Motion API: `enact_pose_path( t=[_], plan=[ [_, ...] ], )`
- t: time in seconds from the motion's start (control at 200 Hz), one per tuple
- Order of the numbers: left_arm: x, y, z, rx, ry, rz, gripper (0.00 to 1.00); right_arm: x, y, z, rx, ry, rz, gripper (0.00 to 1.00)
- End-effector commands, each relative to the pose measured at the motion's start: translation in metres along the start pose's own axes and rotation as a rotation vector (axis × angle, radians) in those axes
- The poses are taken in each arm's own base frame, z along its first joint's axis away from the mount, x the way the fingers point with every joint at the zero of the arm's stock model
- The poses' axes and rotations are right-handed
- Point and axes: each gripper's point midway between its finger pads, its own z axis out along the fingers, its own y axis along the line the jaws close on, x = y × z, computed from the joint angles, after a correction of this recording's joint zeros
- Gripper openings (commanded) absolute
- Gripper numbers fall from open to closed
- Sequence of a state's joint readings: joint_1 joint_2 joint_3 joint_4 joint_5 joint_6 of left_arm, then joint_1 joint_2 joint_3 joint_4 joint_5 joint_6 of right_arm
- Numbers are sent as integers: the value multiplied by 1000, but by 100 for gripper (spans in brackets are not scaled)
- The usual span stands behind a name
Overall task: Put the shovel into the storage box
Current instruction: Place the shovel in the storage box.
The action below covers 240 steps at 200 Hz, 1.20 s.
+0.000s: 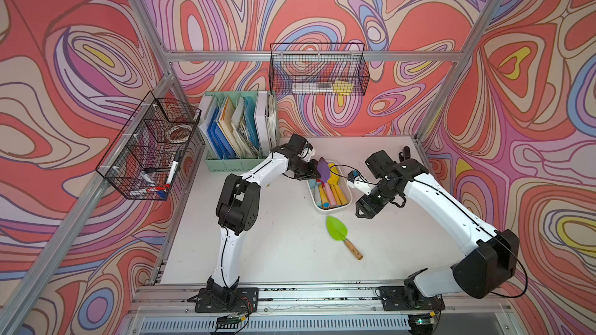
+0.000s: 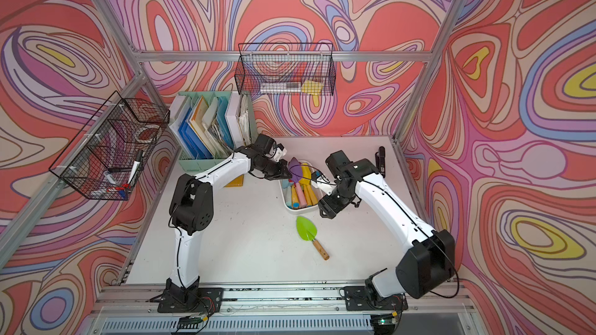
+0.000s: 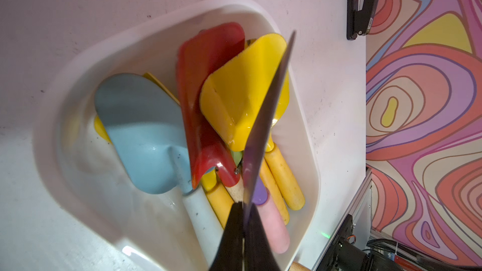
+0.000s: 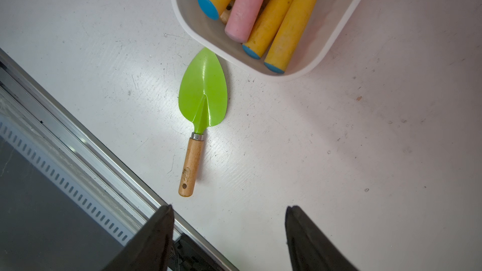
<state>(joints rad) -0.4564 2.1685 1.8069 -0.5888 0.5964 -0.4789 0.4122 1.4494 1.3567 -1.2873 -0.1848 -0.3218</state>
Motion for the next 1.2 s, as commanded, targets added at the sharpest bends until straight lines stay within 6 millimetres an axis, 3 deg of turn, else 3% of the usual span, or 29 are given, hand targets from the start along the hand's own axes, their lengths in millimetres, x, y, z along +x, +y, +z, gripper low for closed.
enact_pose_path(
  t=[0.0,0.21,0.591,0.821,0.926,1.046,1.197],
  plan=[
    [4,17,6,-50,34,-20,2,0,3,3,-16,-3,-12,70],
    [7,25,12,-77,53,-40,18,1,3,4,-18,3,-12,69],
    [6,31,15,-103,61,-54,29,2,3,6,-20,7,-12,69],
    [3,30,9,-127,58,-42,57,2,3,6,-20,6,-11,69],
    [1,26,2,-132,49,-32,66,1,3,7,-21,7,-10,69],
    [-6,14,-12,-123,15,-10,68,3,3,9,-24,19,-6,69],
    [-14,-8,-44,-108,-62,38,72,8,0,16,-18,57,26,69]
  ],
)
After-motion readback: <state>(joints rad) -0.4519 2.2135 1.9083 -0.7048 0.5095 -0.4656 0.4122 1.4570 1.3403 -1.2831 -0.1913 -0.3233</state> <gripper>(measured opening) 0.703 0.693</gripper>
